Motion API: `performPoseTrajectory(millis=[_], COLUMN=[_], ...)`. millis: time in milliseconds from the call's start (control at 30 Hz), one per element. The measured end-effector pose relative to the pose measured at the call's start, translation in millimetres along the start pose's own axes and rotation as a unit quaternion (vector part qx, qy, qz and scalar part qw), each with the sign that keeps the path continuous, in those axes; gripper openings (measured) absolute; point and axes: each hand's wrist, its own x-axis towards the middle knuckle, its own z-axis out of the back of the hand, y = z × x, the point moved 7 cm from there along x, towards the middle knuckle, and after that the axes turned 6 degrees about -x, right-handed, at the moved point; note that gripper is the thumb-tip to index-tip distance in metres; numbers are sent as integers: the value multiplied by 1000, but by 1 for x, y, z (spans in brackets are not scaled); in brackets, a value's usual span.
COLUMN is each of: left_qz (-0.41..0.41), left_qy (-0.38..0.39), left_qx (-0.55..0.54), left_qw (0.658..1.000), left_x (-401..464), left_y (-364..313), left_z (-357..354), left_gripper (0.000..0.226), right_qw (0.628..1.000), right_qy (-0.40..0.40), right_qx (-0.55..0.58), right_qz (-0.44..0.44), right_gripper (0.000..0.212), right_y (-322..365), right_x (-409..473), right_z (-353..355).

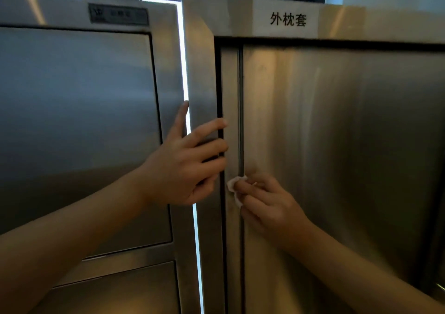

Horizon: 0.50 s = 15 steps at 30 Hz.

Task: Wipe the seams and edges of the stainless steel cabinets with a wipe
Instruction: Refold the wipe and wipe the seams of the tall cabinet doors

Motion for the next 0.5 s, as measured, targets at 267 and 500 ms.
performPoseTrajectory(millis=[267,500], left_qz=[7,20], left_qy=[26,12], left_qx=[-18,-15], left_qw=[999,1000], left_x=[-17,-20], left_y=[-25,-28], left_z=[-15,-18], left_gripper=[30,29], right_qw=[994,993], right_qy=[102,95], right_qx=[40,73], right_qz=[13,-17], right_gripper=[20,26], right_y=[38,33], right_x=[-43,-34], right_z=[-31,-10])
